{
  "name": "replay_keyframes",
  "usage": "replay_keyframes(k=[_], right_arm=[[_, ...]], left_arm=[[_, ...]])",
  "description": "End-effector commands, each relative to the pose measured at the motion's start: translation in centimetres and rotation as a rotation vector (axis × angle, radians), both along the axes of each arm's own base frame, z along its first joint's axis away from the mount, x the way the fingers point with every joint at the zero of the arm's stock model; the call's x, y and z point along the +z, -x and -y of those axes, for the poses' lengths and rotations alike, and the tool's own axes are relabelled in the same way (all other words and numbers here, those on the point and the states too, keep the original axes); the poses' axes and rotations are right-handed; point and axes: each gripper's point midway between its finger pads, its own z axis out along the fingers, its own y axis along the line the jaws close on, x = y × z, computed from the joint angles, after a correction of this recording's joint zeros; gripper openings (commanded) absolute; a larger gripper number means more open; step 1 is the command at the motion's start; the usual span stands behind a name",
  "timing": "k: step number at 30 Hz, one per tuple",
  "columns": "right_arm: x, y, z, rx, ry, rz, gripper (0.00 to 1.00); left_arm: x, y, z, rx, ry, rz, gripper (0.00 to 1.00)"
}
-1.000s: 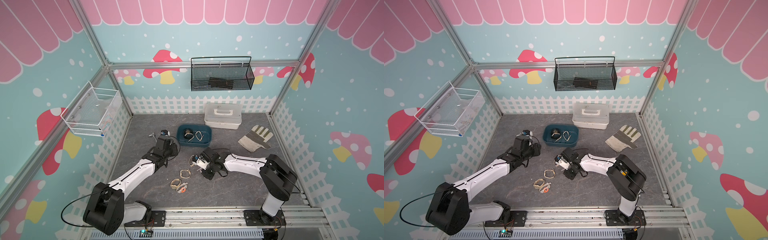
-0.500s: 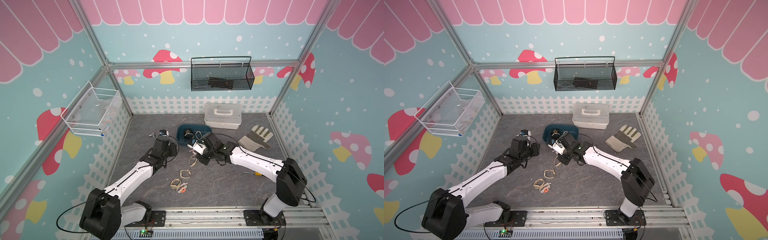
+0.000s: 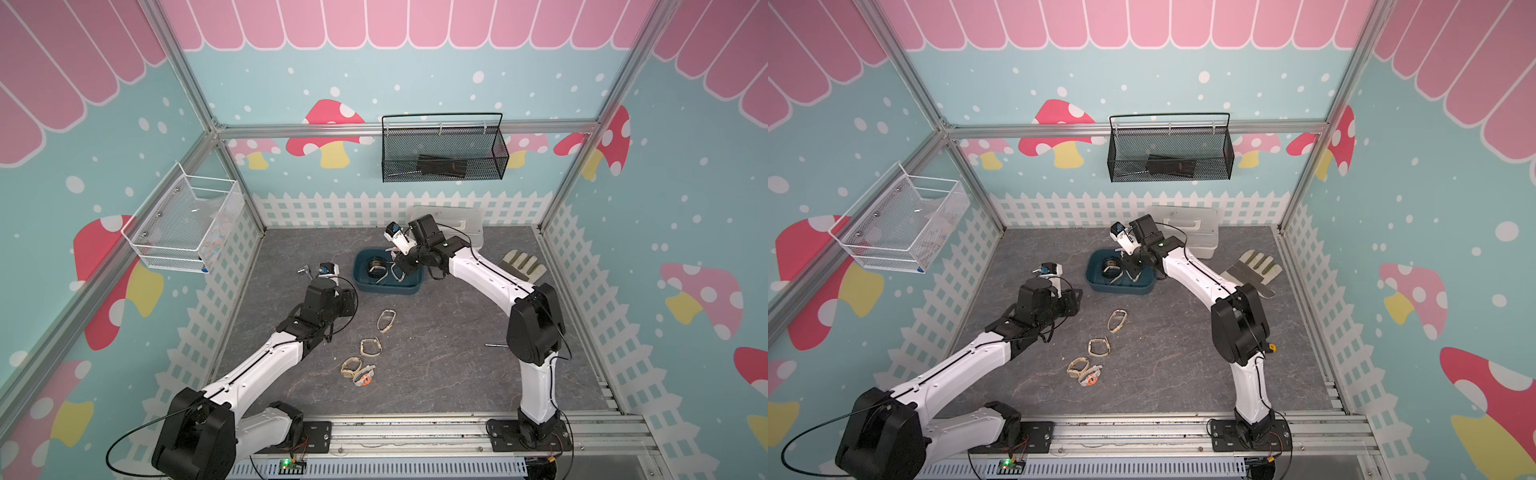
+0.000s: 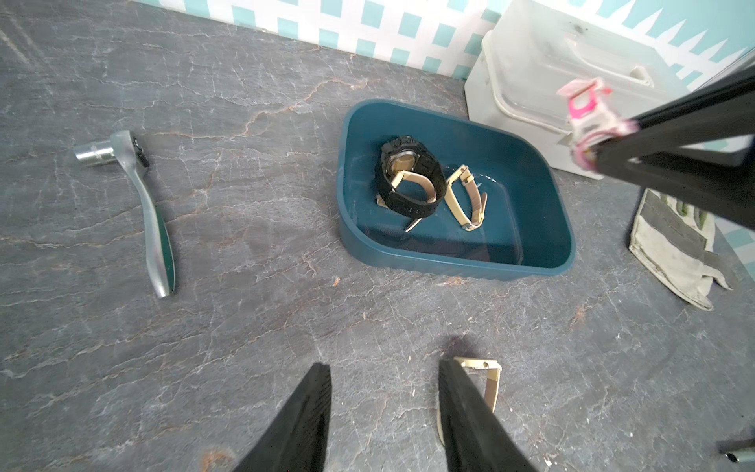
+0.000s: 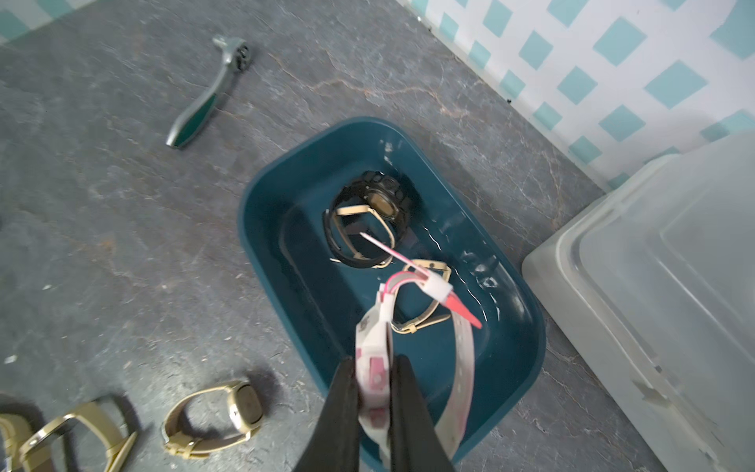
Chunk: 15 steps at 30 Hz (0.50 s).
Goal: Put the watch into the storage box
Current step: Place the watch in the storage box.
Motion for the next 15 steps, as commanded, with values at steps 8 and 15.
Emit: replay_keyframes(k=[8, 15], right_arm=[[-5.6, -3.7, -0.2, -0.043, 0.105, -0.094, 0.05], [-7.6, -5.2, -1.2, -0.042, 0.111, -0.123, 0.05]], left_arm=[[0.5, -0.3, 0.5, -0.031, -0.007, 0.028, 0.47], [0.5, -0.3, 0.9, -0.049, 0.0, 0.028, 0.47]])
